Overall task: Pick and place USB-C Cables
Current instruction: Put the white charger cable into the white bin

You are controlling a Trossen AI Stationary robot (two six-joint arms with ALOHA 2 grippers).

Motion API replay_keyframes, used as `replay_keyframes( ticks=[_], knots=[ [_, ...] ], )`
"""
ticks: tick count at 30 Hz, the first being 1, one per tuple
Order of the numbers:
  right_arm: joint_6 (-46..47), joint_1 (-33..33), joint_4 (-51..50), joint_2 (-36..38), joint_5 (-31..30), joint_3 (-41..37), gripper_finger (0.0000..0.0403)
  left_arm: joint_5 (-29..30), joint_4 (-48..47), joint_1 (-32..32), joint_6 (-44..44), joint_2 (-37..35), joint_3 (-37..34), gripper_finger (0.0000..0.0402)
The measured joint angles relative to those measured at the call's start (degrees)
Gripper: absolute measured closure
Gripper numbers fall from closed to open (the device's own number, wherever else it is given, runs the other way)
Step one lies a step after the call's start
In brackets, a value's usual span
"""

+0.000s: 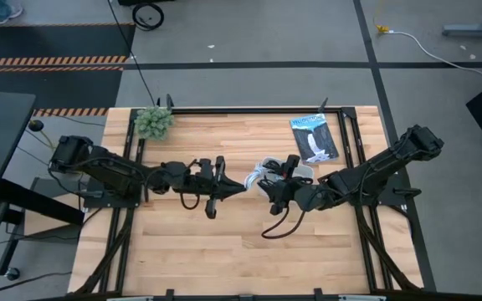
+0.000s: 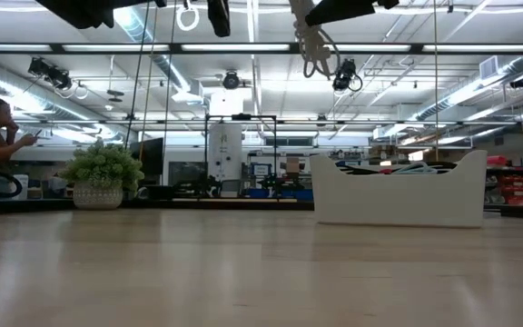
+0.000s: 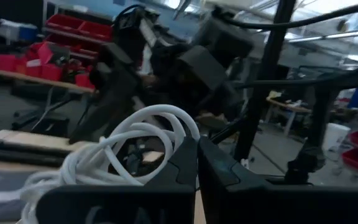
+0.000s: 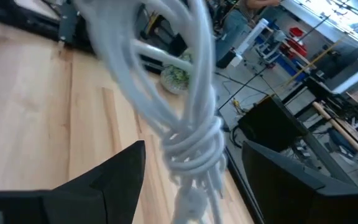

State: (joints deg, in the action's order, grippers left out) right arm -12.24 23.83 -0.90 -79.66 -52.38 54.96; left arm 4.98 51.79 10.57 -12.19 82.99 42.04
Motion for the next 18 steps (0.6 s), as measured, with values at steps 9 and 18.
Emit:
replay_keyframes(
  ticks=[9, 18],
  knots=[
    [0.03, -1.35, 2.15, 0.00, 2.06, 0.00, 0.0157, -2.32, 4.17, 0.02, 1.94, 2.28, 0.00, 0.0395],
    [0.05, -2.38, 3.00, 0.00, 7.45, 0.00, 0.0252, -3.01, 4.52, 0.02, 2.41, 2.28, 0.00, 0.0395]
  ],
)
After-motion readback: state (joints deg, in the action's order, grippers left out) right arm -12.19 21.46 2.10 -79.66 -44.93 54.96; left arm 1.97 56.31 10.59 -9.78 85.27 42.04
